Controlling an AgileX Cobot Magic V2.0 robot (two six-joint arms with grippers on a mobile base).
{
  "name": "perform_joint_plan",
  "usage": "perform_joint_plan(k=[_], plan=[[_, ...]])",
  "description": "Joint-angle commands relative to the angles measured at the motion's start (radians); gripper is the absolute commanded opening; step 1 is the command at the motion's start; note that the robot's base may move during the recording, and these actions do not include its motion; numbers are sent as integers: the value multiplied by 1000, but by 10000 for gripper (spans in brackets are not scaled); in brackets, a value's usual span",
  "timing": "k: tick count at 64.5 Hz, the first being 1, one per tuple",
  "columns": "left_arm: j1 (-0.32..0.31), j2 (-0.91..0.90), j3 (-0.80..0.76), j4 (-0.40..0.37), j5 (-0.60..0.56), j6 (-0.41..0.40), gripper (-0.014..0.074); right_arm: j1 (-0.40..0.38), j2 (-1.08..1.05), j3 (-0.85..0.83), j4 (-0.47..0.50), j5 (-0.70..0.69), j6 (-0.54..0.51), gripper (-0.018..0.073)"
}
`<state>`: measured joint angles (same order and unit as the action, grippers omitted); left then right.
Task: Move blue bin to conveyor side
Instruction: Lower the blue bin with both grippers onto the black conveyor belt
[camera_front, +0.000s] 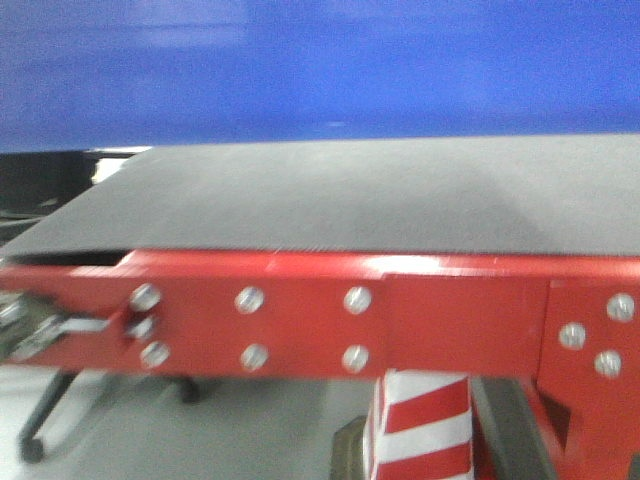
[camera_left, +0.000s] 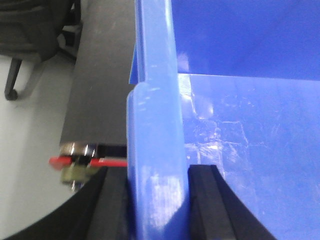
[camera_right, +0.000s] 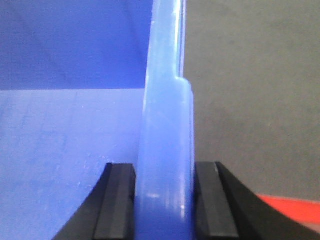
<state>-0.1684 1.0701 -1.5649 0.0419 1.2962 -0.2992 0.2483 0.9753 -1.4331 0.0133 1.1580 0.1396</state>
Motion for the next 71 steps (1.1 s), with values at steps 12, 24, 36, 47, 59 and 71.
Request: perform_joint_plan(k=[12, 24, 36, 47, 59, 71], plan=[[-1, -15, -15, 59, -75, 8, -20, -5, -21, -23, -66, -97, -14, -88], [-1, -15, -15, 59, -75, 8, -20, -5, -21, -23, -66, -97, -14, -88], [-1, -15, -15, 59, -75, 8, -20, -5, -21, -23, -66, -97, -14, -88], [-1, -15, -15, 59, -75, 8, -20, -5, -21, -23, -66, -97, -14, -88], [-1, -15, -15, 59, -75, 8, -20, -5, -21, -23, -66, -97, -14, -88], [-1, -15, -15, 59, -75, 8, -20, -5, -21, -23, -66, -97, -14, -88]])
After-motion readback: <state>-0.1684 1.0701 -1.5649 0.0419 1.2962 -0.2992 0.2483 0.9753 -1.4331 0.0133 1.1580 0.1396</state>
